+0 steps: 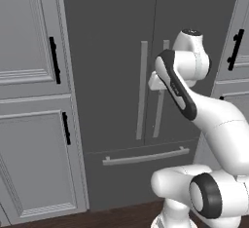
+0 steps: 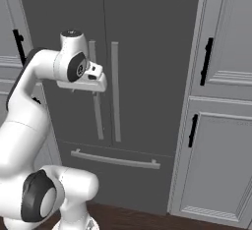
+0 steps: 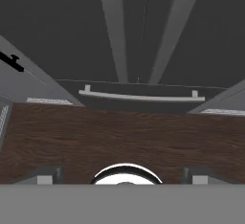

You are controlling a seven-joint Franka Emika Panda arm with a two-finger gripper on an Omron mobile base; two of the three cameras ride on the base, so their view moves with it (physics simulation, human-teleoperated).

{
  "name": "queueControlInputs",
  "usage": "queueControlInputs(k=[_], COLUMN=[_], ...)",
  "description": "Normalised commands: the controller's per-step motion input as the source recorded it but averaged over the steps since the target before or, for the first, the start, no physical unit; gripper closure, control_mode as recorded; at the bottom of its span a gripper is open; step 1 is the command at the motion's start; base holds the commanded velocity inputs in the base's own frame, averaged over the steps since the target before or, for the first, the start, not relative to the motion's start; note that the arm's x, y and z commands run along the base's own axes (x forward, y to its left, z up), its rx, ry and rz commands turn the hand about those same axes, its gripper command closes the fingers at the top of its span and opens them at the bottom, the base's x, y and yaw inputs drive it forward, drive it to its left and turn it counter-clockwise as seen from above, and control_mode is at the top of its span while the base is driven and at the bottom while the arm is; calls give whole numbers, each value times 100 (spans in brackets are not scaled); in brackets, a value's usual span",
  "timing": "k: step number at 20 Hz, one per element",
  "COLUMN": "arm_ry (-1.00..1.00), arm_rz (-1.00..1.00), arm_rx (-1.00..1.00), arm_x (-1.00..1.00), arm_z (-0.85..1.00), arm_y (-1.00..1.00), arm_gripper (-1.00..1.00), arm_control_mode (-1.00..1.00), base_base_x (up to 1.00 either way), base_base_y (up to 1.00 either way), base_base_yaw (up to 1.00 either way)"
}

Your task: Take the strawberry from the fridge and place it on top of the pancake, located on the dining counter.

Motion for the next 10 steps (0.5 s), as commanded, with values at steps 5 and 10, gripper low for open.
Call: queueControlInputs(k=[5,10], arm_ry=[0,0], arm_rz=[0,0], arm_rx=[0,0], arm_x=[0,0], arm_z=[0,0], arm_y=[0,0], arm_gripper=[-100,-100], arm_control_mode=[100,100], base_base_x=[-50,-20], base_base_y=[17,-10], base_base_yaw=[0,2])
